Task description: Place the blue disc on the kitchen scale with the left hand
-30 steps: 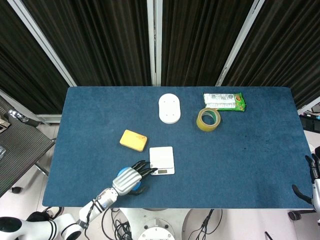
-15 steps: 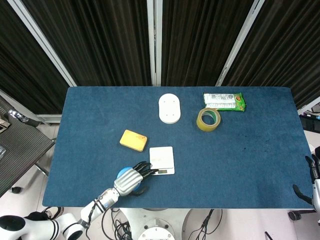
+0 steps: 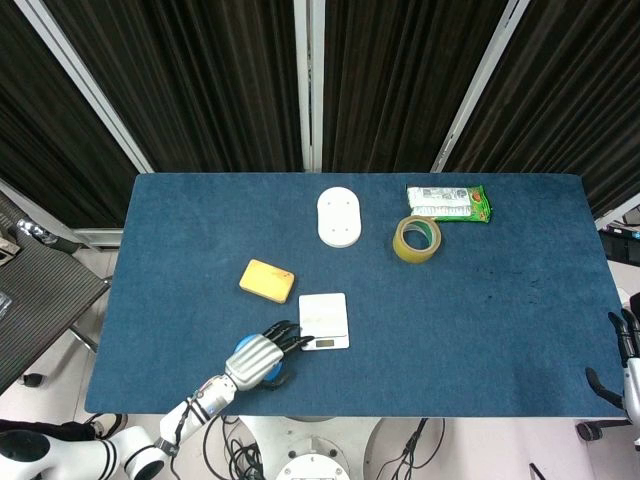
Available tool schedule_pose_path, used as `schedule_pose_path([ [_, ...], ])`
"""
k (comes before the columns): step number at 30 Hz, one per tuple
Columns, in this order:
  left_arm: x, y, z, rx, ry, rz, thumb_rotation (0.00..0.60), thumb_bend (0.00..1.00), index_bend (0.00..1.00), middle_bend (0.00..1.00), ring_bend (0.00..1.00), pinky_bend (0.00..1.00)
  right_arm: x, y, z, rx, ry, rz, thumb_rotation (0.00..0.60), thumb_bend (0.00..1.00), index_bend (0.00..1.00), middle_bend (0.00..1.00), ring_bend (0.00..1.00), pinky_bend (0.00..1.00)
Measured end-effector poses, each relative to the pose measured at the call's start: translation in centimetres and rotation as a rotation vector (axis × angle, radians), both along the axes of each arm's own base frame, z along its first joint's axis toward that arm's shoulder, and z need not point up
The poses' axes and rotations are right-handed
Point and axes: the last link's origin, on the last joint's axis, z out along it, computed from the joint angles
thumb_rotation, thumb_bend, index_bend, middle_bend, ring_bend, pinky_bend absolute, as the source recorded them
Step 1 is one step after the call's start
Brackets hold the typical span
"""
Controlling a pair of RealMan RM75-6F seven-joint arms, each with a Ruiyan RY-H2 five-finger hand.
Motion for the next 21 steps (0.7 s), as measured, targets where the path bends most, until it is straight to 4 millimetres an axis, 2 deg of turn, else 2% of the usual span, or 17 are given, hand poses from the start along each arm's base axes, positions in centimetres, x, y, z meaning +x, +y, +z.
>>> schedule_pose_path([
  [21, -0.46, -0.24, -0.86, -0.028, 0.033, 0.010, 0.579, 0.48, 0.06, 0.23, 0.00, 0.00, -0.14, 0.03, -0.21, 0.009, 0.000, -0.009, 0.600, 0.22, 0.00, 0.00, 0.00, 0.00],
])
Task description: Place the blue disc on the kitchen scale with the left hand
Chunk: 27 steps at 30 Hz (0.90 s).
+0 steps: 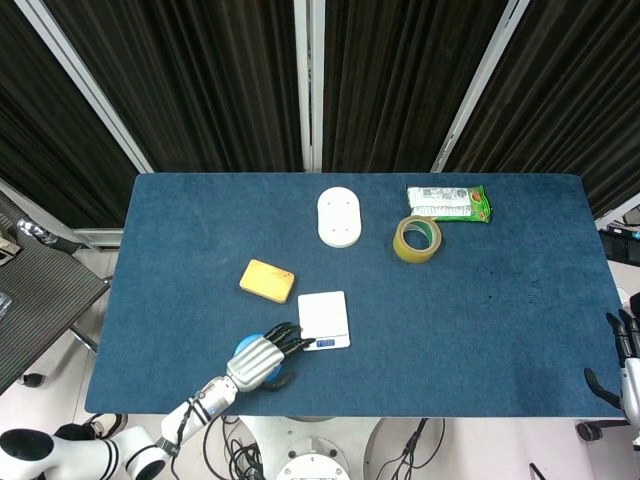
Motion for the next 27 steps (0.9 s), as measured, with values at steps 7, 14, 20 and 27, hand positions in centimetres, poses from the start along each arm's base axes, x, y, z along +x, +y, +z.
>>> schedule_pose_path([
  [7, 0.1, 0.0, 0.3, 0.007, -0.008, 0.000, 0.579, 0.49, 0.06, 0.22, 0.00, 0.00, 0.0, 0.0, 0.0, 0.001, -0.002, 0.001, 0.600, 0.22, 0.00, 0.00, 0.00, 0.00],
  [14, 1.0, -0.1, 1.8, 0.026, -0.071, -0.008, 0.597, 0.48, 0.06, 0.17, 0.00, 0.00, 0.1, 0.1, 0.0, -0.003, -0.003, 0.009, 0.600, 0.22, 0.00, 0.00, 0.00, 0.00],
  [20, 1.3, 0.0, 4.4, 0.080, -0.119, -0.022, 0.600, 0.39, 0.06, 0.13, 0.00, 0.00, 0.1, 0.1, 0.0, -0.002, -0.004, 0.009, 0.600, 0.22, 0.00, 0.00, 0.00, 0.00],
  [27, -0.4, -0.3, 4.9, 0.075, -0.021, 0.019, 0.600, 0.15, 0.04, 0.07, 0.00, 0.00, 0.1, 0.1, 0.0, -0.003, -0.004, 0.011, 0.600, 0.22, 0.00, 0.00, 0.00, 0.00],
])
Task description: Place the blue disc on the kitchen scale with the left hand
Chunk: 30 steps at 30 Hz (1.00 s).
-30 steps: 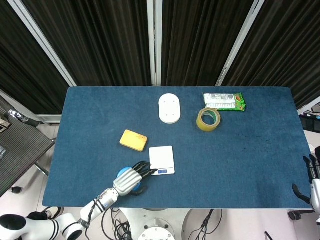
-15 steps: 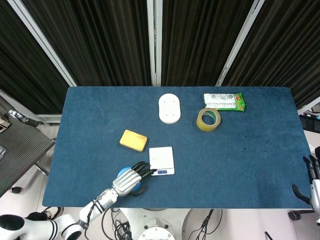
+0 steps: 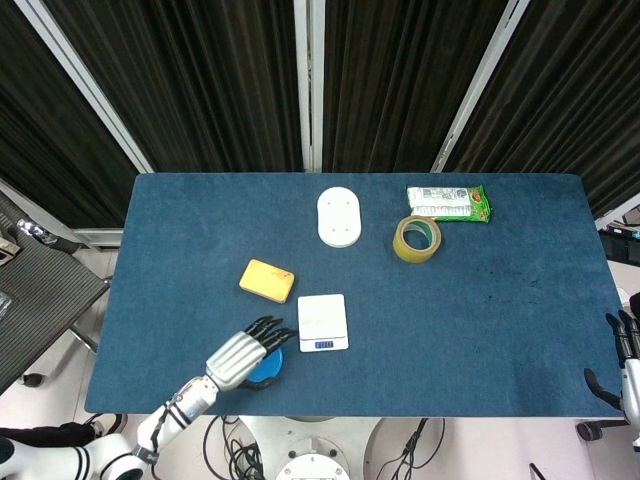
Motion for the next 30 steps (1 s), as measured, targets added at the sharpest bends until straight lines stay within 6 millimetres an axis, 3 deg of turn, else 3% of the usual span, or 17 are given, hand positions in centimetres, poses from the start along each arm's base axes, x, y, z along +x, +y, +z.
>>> schedule_pose_path([
  [7, -1.8, 0.1, -0.3, 0.002, 0.054, 0.096, 0.600, 0.11, 0.04, 0.07, 0.00, 0.00, 0.0, 0.0, 0.1, -0.002, 0.001, -0.002, 0.600, 0.22, 0.00, 0.00, 0.00, 0.00],
  [20, -2.3, -0.1, -0.9, -0.034, 0.095, 0.133, 0.600, 0.09, 0.04, 0.05, 0.00, 0.06, 0.0, -0.1, 0.0, 0.003, 0.001, -0.009, 0.600, 0.23, 0.00, 0.00, 0.00, 0.00],
  [26, -2.4, 0.1, -1.1, -0.054, 0.121, 0.140, 0.600, 0.09, 0.04, 0.07, 0.00, 0.24, 0.1, -0.1, -0.2, 0.016, -0.002, -0.004, 0.600, 0.23, 0.00, 0.00, 0.00, 0.00],
  [30, -2.6, 0.1, -1.3, -0.060, 0.153, 0.138, 0.600, 0.09, 0.07, 0.14, 0.06, 0.40, 0.0, -0.1, 0.0, 0.015, -0.003, -0.010, 0.600, 0.23, 0.00, 0.00, 0.00, 0.00],
])
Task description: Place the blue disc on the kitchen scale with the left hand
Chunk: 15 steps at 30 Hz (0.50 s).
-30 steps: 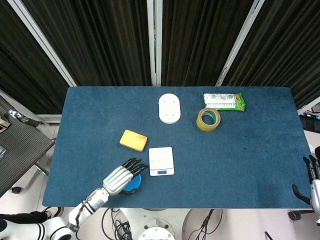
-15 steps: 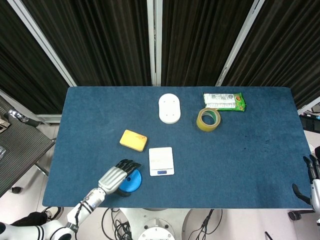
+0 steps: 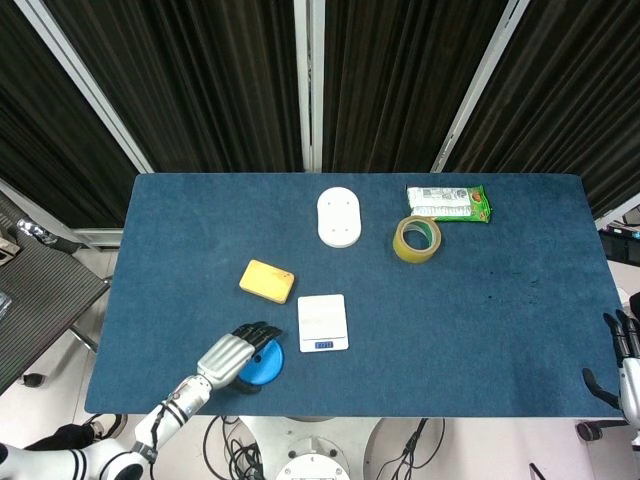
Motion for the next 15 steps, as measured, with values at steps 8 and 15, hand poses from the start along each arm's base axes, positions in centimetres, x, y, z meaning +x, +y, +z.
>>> schedule_pose_path([
  [8, -0.07, -0.05, -0.02, 0.011, 0.036, -0.015, 0.600, 0.09, 0.26, 0.26, 0.19, 0.53, 0.15, -0.03, -0.10, 0.009, 0.000, 0.005, 0.600, 0.23, 0.00, 0.00, 0.00, 0.00],
  [15, 0.59, -0.08, 0.44, 0.041, 0.006, -0.034, 0.600, 0.10, 0.31, 0.31, 0.25, 0.60, 0.02, -0.01, -0.07, 0.010, 0.001, -0.005, 0.600, 0.23, 0.00, 0.00, 0.00, 0.00],
])
